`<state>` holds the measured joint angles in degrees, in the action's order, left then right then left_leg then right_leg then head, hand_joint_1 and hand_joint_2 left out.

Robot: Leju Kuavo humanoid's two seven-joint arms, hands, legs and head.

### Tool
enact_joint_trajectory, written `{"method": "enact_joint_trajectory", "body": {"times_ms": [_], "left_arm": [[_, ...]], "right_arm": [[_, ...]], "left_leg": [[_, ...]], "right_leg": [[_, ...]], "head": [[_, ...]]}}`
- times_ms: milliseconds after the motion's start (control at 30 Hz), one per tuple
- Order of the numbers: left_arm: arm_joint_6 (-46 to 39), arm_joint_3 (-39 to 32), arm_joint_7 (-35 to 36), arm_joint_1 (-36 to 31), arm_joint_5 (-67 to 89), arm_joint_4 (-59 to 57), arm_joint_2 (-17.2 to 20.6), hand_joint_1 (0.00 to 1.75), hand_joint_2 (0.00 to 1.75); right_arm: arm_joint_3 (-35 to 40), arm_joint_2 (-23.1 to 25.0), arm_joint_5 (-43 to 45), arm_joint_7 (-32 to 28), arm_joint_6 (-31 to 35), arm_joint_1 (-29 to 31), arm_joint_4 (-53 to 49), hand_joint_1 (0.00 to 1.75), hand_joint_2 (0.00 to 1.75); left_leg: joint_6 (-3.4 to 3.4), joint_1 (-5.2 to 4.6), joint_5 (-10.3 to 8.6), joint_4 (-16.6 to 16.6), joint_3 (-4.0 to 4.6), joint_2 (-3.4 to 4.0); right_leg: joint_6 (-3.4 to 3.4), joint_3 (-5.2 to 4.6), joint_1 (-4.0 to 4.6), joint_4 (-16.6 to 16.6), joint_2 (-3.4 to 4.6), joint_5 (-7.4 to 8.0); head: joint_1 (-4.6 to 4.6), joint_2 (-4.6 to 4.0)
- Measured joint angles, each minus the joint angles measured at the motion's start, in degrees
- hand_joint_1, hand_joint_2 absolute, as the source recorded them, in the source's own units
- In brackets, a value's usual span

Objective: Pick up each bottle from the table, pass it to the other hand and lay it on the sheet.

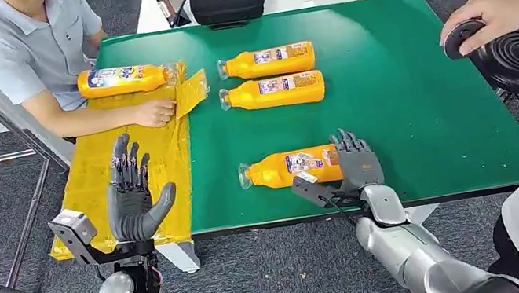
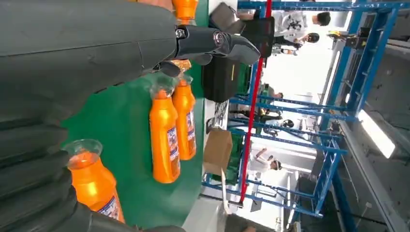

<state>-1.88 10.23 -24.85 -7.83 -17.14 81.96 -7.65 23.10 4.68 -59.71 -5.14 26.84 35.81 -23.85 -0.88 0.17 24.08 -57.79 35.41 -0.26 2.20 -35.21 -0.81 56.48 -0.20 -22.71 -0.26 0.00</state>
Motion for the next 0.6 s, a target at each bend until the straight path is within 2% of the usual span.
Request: {"method": "enact_joint_trajectory", "body": {"times_ms": [267,300,400,500,600], "left_arm": [[0.0,-0.1,0.0,0.0,0.0,0.0,0.0,0.0,1.75],[0.0,-0.1,0.0,0.0,0.0,0.0,0.0,0.0,1.75],[0.1,-0.1,0.1,0.0,0.0,0.0,0.0,0.0,1.75],[0.7,0.0,0.4,-0.7,-0.4,-0.7,0.0,0.0,1.75],[1.0,0.3,0.5,-1.9,-0.9,-2.2,-0.4,0.0,1.75]], "right_arm": [[0.0,0.0,0.5,-0.1,-0.7,0.2,0.5,0.0,1.75],[0.0,0.0,0.7,-0.1,-1.0,0.3,0.5,1.75,1.75],[0.0,0.0,1.7,-1.1,-2.0,0.3,0.7,1.75,1.75],[-0.6,-0.2,4.7,-5.2,-6.1,0.6,1.3,1.75,1.75],[-0.7,-0.3,4.9,-5.4,-8.0,1.4,2.0,1.75,1.75]], "left_leg": [[0.0,0.0,0.0,0.0,-0.03,0.0],[0.0,0.0,0.0,0.0,-0.03,0.0],[0.0,0.0,0.0,0.0,-0.06,0.02],[0.0,0.0,0.01,0.0,-0.14,0.04],[0.0,0.0,0.04,0.0,-0.36,0.1]], "right_leg": [[0.0,0.04,-0.01,0.0,0.0,0.0],[0.0,0.04,-0.01,0.0,0.0,0.0],[0.0,0.04,-0.01,0.0,0.0,0.0],[0.0,0.08,0.0,0.0,0.07,0.0],[0.0,0.24,0.0,0.0,0.14,0.0]], "head": [[-0.02,0.0],[0.0,0.0],[0.0,0.0],[0.0,0.0],[0.0,0.0]]}}
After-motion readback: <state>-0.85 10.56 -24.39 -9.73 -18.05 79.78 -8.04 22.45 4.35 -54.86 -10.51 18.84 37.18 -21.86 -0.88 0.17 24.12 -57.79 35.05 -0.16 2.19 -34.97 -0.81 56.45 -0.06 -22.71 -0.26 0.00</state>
